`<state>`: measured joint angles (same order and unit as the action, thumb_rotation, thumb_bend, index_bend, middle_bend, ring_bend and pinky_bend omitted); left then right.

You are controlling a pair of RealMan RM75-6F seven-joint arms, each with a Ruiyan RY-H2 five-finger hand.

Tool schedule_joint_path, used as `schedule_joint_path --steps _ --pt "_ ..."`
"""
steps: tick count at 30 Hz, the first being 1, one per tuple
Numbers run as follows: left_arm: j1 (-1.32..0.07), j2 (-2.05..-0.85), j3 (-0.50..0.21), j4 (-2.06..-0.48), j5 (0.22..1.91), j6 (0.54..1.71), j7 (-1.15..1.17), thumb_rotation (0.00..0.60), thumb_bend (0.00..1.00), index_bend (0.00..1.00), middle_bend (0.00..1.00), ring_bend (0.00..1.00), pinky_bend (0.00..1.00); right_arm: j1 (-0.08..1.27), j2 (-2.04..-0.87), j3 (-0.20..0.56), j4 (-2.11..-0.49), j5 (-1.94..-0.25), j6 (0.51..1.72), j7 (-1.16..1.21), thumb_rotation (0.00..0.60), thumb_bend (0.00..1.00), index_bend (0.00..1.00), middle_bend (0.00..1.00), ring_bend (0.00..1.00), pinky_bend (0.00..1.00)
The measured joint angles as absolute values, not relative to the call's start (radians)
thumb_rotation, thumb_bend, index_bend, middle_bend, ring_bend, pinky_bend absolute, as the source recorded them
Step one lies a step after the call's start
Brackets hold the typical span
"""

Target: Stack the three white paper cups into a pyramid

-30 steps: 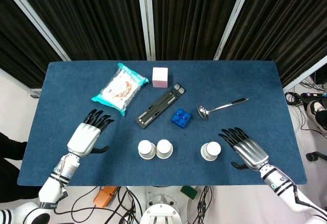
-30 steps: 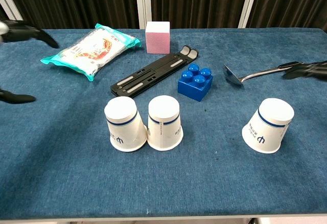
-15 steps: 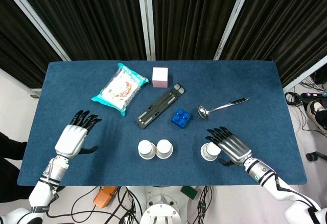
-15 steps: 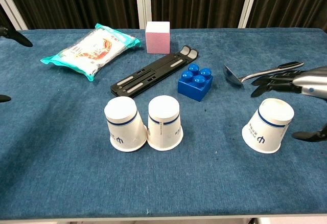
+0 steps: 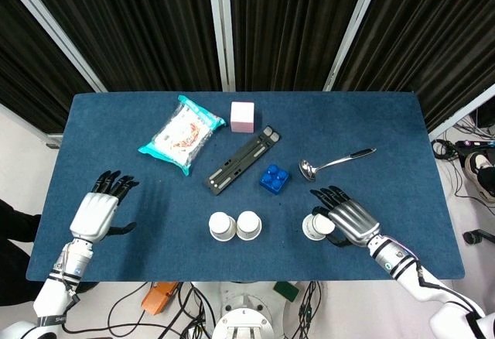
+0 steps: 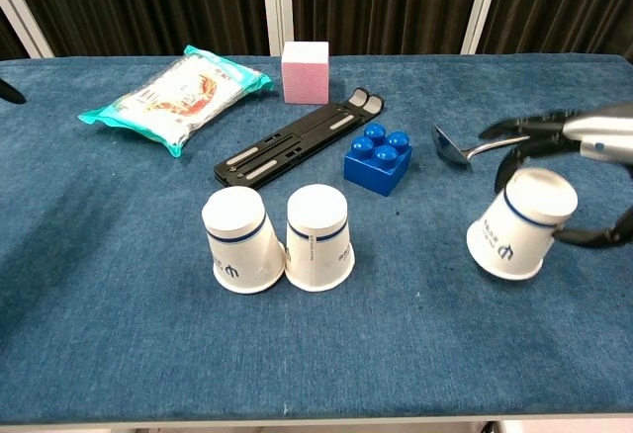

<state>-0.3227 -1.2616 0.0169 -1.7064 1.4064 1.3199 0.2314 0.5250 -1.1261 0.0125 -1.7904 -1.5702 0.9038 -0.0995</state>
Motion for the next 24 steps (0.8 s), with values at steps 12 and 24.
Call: schedule_joint_path --steps 12,24 --pt "-0.280 -1.246 0.021 -1.675 1.407 1.334 0.194 0.594 0.16 0.18 0.14 0.06 0.01 0.739 -1.055 0.175 -1.982 -1.529 0.785 -0.084 0.600 0.49 0.41 0.04 0.00 0.00" --pt "-0.268 -1.258 0.015 -1.643 1.413 1.320 0.160 0.596 0.16 0.18 0.14 0.06 0.01 0.985 -1.197 0.242 -1.955 -1.188 0.620 -0.286 0.600 0.49 0.37 0.04 0.00 0.00"
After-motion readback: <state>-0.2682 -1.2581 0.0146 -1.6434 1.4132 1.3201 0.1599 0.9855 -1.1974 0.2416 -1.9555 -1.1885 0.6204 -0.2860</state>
